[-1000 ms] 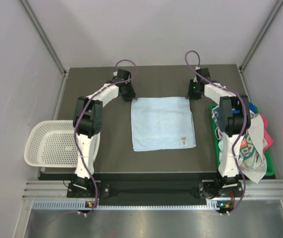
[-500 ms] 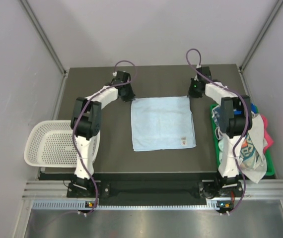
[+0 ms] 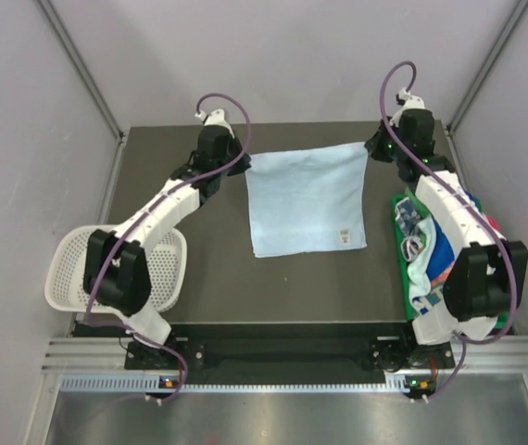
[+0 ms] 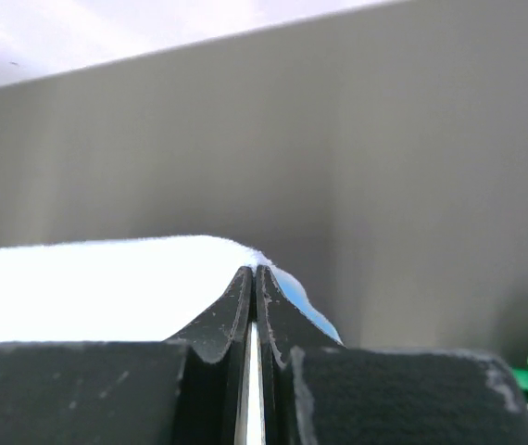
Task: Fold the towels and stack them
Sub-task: Fold the towel
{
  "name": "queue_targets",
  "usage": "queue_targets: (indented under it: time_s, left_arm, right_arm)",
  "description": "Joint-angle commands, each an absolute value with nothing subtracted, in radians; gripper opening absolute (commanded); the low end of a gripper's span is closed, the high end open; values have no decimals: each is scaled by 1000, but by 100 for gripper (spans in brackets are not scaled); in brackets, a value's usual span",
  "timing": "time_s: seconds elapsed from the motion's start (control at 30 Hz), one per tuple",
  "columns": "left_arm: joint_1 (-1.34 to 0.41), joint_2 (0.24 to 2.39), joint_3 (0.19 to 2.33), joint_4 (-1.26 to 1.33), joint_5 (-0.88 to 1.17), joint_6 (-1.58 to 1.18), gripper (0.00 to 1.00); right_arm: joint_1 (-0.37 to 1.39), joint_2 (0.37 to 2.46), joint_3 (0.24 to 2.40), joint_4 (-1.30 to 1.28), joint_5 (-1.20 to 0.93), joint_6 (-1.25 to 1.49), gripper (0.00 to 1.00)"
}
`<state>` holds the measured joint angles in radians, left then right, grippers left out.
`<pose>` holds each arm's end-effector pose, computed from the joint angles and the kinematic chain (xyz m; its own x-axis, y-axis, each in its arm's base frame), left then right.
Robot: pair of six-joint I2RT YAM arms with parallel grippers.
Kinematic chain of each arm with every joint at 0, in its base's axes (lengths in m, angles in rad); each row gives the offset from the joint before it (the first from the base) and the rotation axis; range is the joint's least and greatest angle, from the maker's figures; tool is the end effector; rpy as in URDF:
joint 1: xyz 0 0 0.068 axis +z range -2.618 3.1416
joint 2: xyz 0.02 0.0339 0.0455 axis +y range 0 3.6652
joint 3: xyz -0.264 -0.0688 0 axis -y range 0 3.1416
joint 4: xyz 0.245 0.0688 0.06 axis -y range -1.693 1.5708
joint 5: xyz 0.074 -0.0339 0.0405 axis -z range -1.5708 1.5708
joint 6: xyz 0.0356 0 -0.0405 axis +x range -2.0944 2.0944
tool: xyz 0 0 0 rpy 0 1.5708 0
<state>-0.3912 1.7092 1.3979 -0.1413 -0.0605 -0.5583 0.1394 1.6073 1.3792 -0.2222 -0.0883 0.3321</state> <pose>0.3766 -0.1530 0.3091 -0.5179 -0.3584 -0.7768 0.0660 0.8886 -0.4540 0.3763 0.0560 0.3327 -0.4782 0.2608 -0.8386 -0.0647 0.9418 0.3298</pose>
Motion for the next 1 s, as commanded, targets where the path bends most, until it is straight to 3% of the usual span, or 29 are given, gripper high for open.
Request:
queue_targets:
  time_s: [0.0,0.27,0.6,0.97]
  left_arm:
    - [-451,1577,1315,-43,-170,-494,0]
    - [-577,1286,1106,21,-311,-453,0]
    - [-624,948,934,23,-301,-440,0]
    - [-626,778,1067,-149,-175,-374,0]
  right_arm:
    - [153,1447,1297,-129,-90,296,0]
    - [170,1142,1111,-106,-84,293,0]
    - [259,869,1089,-202,-86,258,1]
    - [293,672,1181,-339,-103,267,1]
